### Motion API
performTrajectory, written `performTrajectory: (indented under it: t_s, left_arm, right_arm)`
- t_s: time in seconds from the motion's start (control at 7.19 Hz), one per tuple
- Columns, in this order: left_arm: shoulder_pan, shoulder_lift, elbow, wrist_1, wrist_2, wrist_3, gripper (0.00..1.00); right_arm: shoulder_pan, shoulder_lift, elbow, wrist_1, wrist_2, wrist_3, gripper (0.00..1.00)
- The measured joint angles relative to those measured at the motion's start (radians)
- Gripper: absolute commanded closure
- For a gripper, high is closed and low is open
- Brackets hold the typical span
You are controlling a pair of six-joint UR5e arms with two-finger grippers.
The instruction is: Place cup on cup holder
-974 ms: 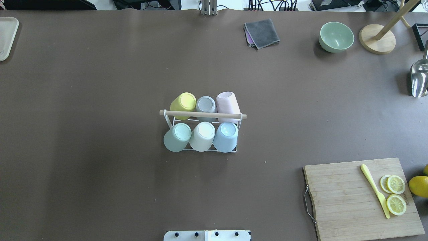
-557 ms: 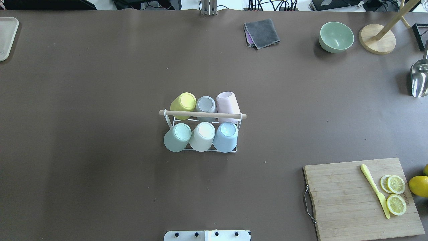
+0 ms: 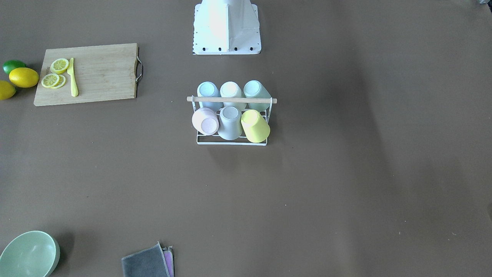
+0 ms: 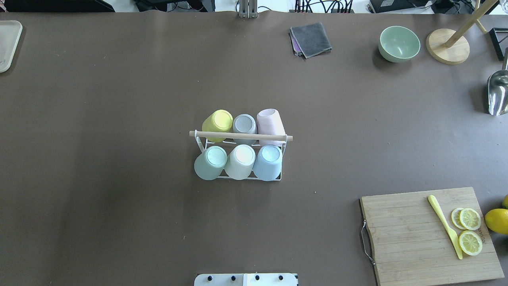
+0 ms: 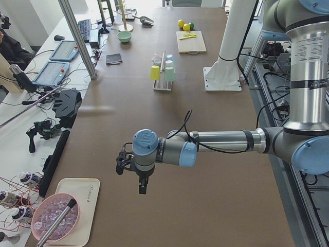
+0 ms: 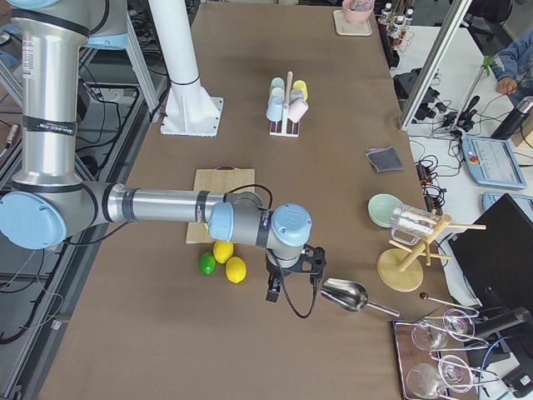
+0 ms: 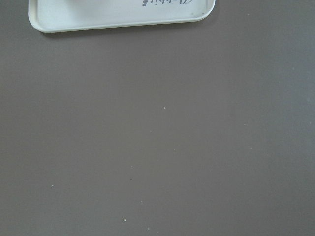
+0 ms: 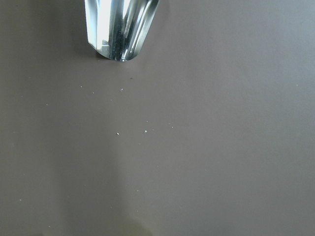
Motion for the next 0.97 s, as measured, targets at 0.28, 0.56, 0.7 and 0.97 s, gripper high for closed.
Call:
performTrajectory:
  t_s: [0.28,0.56,0.7,0.97]
  left_arm:
    - [0.021,0.001,-0.041,0.059,-0.002,-0.011,0.02]
    - [0.03,0.002,-0.064,0.075,-0.003,-0.012,0.02]
    - [0.036,0.005,-0.075,0.076,-0.004,-0.012,0.02]
    - [0.042,0.011,-0.083,0.077,-0.006,-0.011,0.02]
  right_arm:
    - [0.005,0.001,0.004,0.001,-0.019,-0.001,0.0]
    - [0.005,0.003,0.005,0.004,-0.02,-0.001,0.0]
    - [0.005,0.004,0.005,0.005,-0.019,-0.001,0.0]
    - [0.005,0.004,0.005,0.005,-0.015,-0.001,0.0]
